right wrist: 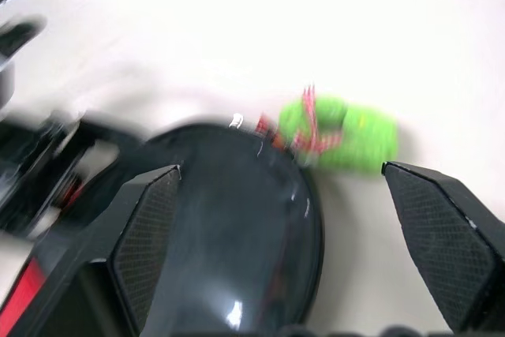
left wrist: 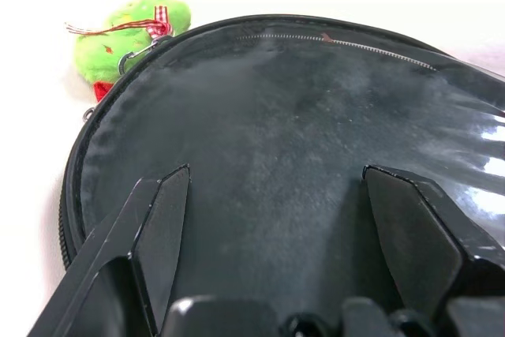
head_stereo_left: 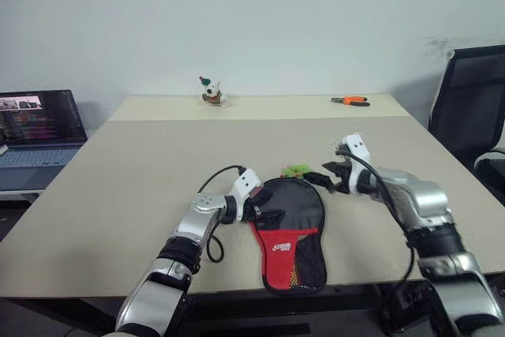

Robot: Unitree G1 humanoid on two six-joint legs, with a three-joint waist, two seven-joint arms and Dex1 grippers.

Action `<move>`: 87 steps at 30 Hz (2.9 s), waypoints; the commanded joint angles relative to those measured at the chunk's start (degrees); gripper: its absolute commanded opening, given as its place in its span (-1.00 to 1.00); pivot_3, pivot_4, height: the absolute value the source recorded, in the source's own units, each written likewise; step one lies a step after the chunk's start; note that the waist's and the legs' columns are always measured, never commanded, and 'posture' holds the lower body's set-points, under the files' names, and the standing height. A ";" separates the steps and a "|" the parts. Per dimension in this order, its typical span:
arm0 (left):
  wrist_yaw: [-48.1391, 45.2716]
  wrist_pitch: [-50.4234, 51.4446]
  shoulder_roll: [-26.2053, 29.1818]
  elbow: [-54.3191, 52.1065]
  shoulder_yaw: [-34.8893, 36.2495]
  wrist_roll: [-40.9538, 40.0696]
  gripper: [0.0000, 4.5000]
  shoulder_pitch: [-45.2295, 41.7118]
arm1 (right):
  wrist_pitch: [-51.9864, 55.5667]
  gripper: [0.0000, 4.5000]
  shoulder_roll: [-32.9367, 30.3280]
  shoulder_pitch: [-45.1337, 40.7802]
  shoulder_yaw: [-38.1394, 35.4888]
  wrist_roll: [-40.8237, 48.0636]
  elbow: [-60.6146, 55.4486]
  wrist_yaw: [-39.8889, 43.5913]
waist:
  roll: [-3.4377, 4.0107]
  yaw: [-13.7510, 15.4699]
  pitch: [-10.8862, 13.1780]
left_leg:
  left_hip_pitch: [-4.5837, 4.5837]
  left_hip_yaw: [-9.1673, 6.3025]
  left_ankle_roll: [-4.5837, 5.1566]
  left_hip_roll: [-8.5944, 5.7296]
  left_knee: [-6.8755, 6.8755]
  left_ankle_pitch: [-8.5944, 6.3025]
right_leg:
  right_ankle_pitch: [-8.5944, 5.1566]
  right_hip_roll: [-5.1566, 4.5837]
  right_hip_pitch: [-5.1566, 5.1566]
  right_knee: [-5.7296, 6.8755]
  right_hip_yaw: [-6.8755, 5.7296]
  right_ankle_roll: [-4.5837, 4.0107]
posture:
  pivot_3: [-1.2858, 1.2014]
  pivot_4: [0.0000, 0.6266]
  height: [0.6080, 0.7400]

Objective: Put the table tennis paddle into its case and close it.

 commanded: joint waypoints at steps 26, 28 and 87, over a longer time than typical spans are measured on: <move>3.28 3.89 1.31 -8.02 -0.33 0.47 0.71 3.73 | -29.09 0.01 16.57 -22.55 -8.89 -13.42 56.19 -21.44 | 0.05 -0.25 0.00 | 0.04 0.37 0.00 0.15 -0.19 0.00 | 0.02 -0.18 -0.29 0.13 0.74 -0.01 | 0.03 -0.52 1.00; 3.39 3.46 0.93 -7.71 -0.60 0.64 0.71 3.16 | -29.06 -0.28 16.48 -22.57 -8.90 -14.18 56.27 -21.57 | 0.05 -0.25 0.00 | 0.04 0.39 0.00 0.15 -0.19 0.00 | 0.02 -0.18 -0.29 0.13 0.73 -0.01 | 0.03 -0.52 1.00; 1.95 -14.37 -8.63 25.20 -6.68 11.63 0.71 -9.91 | 17.27 -0.98 -22.95 22.26 -0.01 -6.84 -32.73 15.99 | 0.82 2.11 -0.62 | 0.16 -0.15 0.33 -1.00 0.08 -0.19 | -0.54 -0.33 0.57 -0.15 1.08 1.09 | 0.03 -0.52 1.00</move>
